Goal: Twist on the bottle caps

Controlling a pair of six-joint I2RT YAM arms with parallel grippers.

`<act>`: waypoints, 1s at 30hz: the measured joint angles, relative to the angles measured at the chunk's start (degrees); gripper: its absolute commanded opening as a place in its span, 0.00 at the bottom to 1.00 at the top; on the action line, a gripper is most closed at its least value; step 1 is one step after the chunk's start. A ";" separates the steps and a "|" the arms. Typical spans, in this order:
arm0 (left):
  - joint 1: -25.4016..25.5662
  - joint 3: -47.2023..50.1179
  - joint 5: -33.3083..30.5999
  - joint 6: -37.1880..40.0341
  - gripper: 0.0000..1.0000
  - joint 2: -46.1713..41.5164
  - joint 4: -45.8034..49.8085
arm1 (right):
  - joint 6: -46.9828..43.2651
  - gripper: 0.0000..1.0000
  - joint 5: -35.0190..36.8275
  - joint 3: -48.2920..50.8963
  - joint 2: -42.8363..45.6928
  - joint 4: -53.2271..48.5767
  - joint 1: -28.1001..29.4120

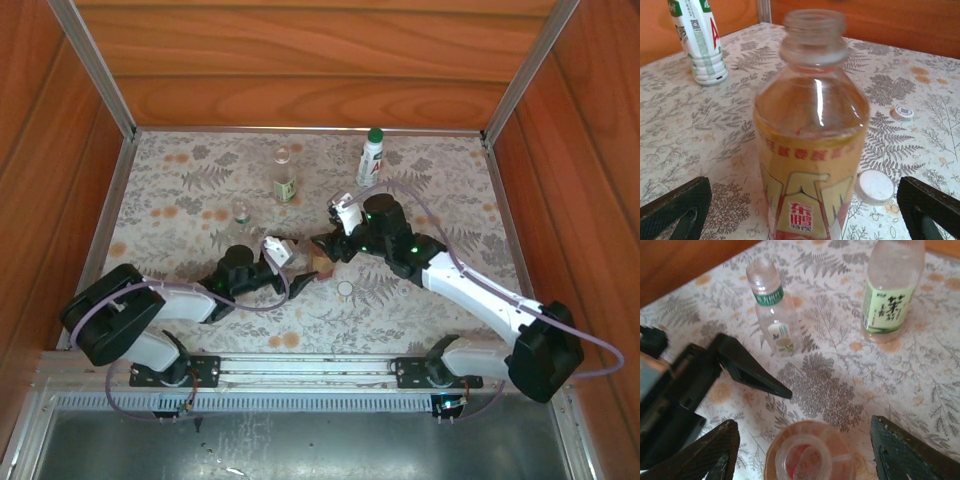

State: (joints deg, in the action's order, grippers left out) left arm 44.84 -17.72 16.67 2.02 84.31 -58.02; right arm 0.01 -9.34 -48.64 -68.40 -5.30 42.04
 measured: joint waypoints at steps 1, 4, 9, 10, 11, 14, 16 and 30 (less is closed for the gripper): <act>0.00 -0.11 0.07 -0.42 1.00 1.07 -1.40 | 0.72 0.76 0.61 0.15 1.16 0.17 0.00; 0.00 -1.07 0.15 -1.01 1.00 3.89 -4.24 | 2.62 0.77 3.82 0.90 4.76 0.44 -0.02; 0.00 -2.80 0.15 -2.01 0.98 8.46 -9.90 | 6.16 0.76 10.43 2.60 8.79 -0.48 -0.20; 0.00 -3.13 0.17 -2.12 0.97 9.42 -10.93 | 6.80 0.76 11.65 3.13 9.44 -0.87 -0.44; 0.00 -3.41 0.22 -2.21 0.96 10.38 -12.00 | 7.67 0.76 12.92 3.65 10.10 -1.49 -0.57; 0.00 -4.31 0.59 -2.60 0.90 13.70 -15.06 | 10.21 0.76 16.11 5.01 11.56 -2.99 -1.40; 0.00 -4.68 1.03 -3.06 0.87 15.69 -17.09 | 11.69 0.76 17.75 5.25 12.02 -4.50 -2.14; 0.04 -8.07 4.07 -3.56 0.90 20.31 -20.87 | 16.70 0.75 20.96 8.72 13.53 -8.11 -3.96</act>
State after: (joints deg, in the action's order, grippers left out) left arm 44.88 -25.78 20.73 -1.54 104.62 -78.89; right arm 16.71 11.62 -39.92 -54.87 -13.41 38.09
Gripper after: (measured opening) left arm 0.898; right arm 0.753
